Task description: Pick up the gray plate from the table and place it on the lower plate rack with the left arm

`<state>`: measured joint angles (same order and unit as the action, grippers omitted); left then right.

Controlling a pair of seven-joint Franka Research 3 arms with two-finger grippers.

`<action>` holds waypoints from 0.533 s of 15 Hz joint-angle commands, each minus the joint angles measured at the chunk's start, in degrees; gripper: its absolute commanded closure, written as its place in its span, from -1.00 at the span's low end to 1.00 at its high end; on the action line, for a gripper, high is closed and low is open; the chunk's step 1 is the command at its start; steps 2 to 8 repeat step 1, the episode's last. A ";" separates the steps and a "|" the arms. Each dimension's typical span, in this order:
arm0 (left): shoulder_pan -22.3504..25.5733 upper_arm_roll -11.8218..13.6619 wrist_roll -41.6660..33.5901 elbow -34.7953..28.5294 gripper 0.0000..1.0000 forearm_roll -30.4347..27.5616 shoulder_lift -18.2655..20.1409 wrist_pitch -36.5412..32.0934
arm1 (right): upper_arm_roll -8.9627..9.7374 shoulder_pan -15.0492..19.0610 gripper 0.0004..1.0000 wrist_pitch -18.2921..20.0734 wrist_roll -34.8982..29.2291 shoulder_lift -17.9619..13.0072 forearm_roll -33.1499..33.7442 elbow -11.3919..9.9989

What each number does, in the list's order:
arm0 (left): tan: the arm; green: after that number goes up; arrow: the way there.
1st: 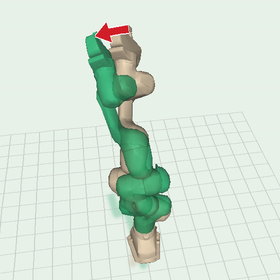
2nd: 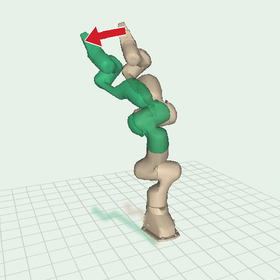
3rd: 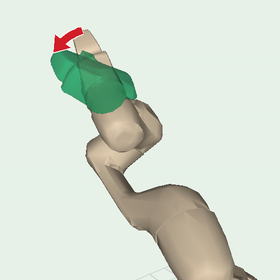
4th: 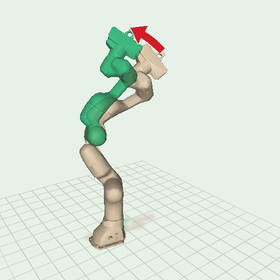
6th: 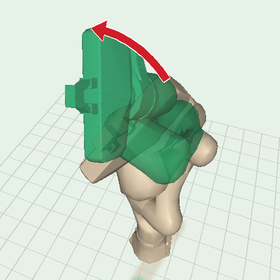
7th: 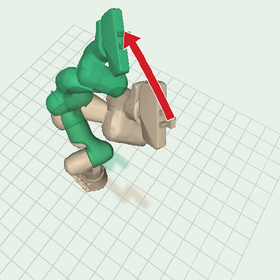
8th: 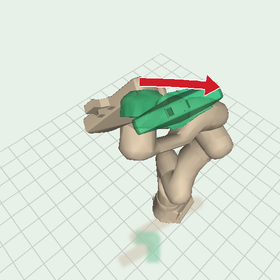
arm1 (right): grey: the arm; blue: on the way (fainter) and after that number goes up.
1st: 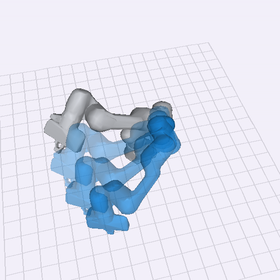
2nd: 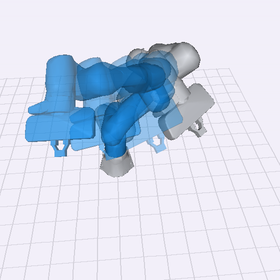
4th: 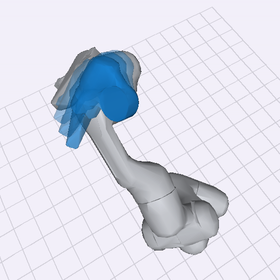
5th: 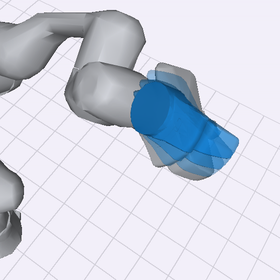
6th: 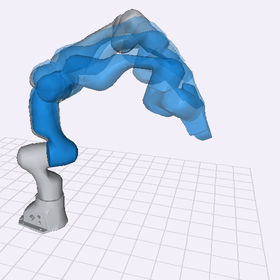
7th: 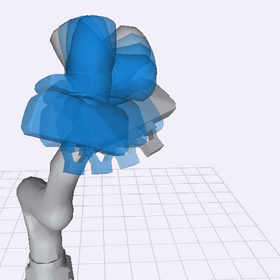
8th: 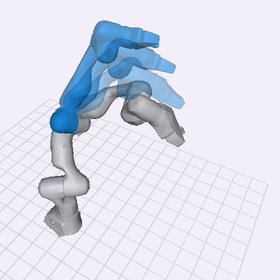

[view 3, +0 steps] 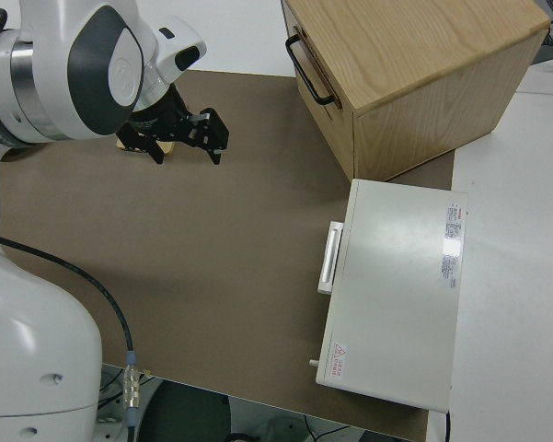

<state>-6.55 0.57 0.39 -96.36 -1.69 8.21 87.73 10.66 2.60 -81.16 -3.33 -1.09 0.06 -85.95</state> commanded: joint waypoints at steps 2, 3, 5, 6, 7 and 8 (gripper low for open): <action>-0.65 -0.21 0.22 1.00 -0.99 -0.33 -0.04 -1.33 | 0.32 0.56 -0.98 0.83 -0.01 -0.14 -0.59 0.35; -0.65 -0.21 0.22 1.00 -0.99 -0.33 -0.04 -1.33 | 0.32 0.56 -0.98 0.83 -0.01 -0.14 -0.59 0.35; -0.65 -0.21 0.22 1.00 -0.99 -0.33 -0.04 -1.33 | 0.32 0.56 -0.98 0.83 -0.01 -0.14 -0.59 0.35; -0.65 -0.21 0.22 1.00 -0.99 -0.33 -0.04 -1.33 | 0.32 0.56 -0.98 0.83 -0.01 -0.14 -0.59 0.35; -0.65 -0.21 0.22 1.00 -0.99 -0.33 -0.04 -1.33 | 0.32 0.56 -0.98 0.83 -0.01 -0.14 -0.59 0.35; -0.65 -0.21 0.22 1.00 -0.99 -0.33 -0.04 -1.33 | 0.32 0.56 -0.98 0.83 -0.01 -0.14 -0.59 0.35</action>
